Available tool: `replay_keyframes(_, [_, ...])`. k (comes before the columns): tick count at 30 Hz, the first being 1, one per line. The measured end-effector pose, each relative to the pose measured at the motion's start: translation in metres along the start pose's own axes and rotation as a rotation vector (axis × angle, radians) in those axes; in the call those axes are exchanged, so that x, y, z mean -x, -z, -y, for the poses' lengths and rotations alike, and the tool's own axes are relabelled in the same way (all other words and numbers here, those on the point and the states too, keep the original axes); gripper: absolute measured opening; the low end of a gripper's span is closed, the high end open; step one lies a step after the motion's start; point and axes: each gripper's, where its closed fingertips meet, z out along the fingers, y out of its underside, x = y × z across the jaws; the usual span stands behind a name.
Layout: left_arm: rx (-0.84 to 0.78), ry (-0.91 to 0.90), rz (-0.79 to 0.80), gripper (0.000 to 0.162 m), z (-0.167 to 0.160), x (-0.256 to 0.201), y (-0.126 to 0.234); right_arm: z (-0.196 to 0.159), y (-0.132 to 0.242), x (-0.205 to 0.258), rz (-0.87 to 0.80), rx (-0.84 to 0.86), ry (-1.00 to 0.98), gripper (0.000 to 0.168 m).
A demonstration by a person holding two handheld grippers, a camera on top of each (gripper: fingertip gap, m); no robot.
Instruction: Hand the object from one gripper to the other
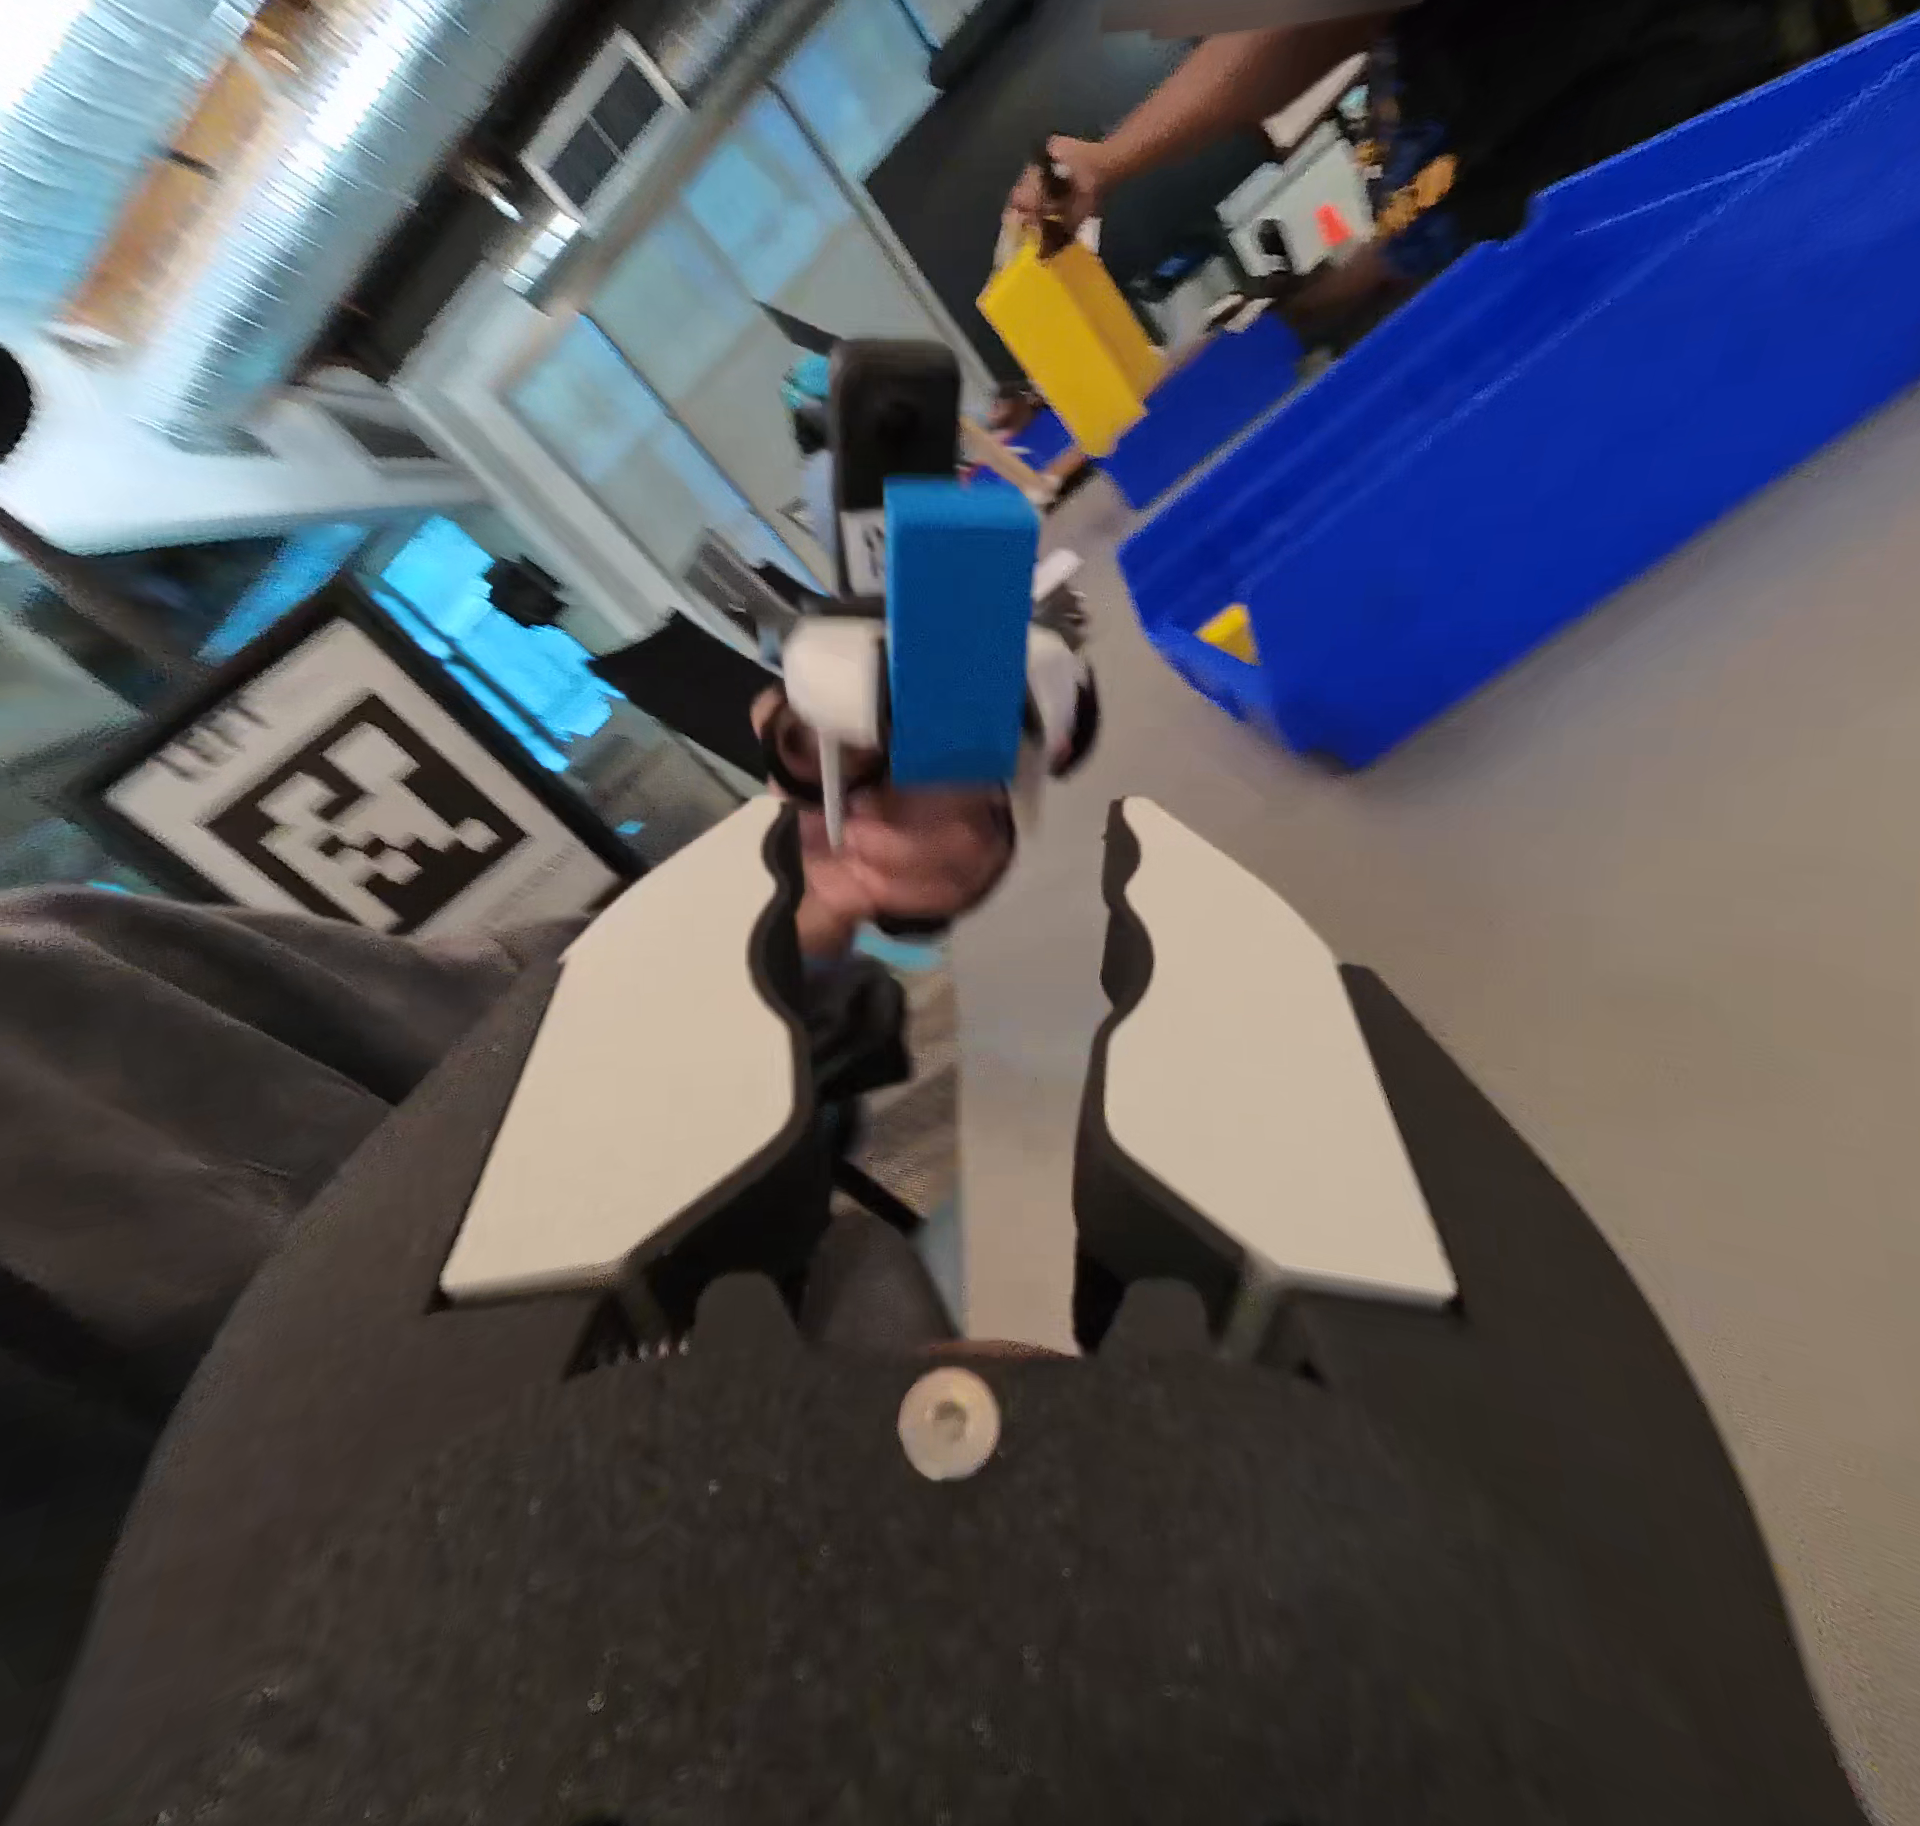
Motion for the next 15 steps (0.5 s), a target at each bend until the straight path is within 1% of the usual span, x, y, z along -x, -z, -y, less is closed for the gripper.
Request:
replay_keyframes(2, [0.026, 0.025, -0.020, 0.034, -0.016, -0.007, -0.018, 0.001, -0.015, 0.008, 0.085, -0.025, -0.081, 0.057])
replay_keyframes(3, [0.044, 0.034, -0.021, 0.034, -0.023, -0.008, -0.026, 0.000, -0.020, 0.008, 0.099, -0.035, -0.110, 0.056])
replay_keyframes(4, [0.067, 0.035, -0.017, 0.034, -0.031, -0.008, -0.032, -0.004, -0.023, 0.009, 0.111, -0.035, -0.132, 0.048])
replay_keyframes(5, [0.092, 0.031, -0.010, 0.034, -0.038, -0.008, -0.037, -0.010, -0.023, 0.006, 0.093, -0.008, -0.145, 0.035])
replay_keyframes(7, [0.093, 0.027, 0.030, 0.034, -0.042, -0.006, -0.040, -0.016, -0.017, 0.003, 0.068, 0.029, -0.124, 0.035])
replay_keyframes(8, [0.083, 0.011, 0.051, 0.035, -0.043, -0.006, -0.039, -0.014, -0.012, 0.002, 0.058, 0.016, -0.130, 0.035])
replay_keyframes(10, [0.092, -0.050, 0.116, 0.044, -0.051, -0.004, -0.033, -0.004, 0.004, -0.002, 0.003, -0.020, -0.100, 0.035])
replay_keyframes(11, [0.102, -0.094, 0.168, 0.047, -0.057, 0.000, -0.028, 0.002, 0.014, -0.004, -0.039, -0.012, -0.056, 0.035])
replay_keyframes(13, [0.139, -0.195, 0.278, 0.047, -0.073, 0.009, -0.016, 0.030, 0.044, -0.008, -0.161, -0.014, 0.057, 0.035])
replay_keyframes(15, [0.149, -0.266, 0.369, 0.042, -0.084, 0.016, -0.004, 0.069, 0.087, -0.021, -0.366, 0.004, 0.188, 0.035])
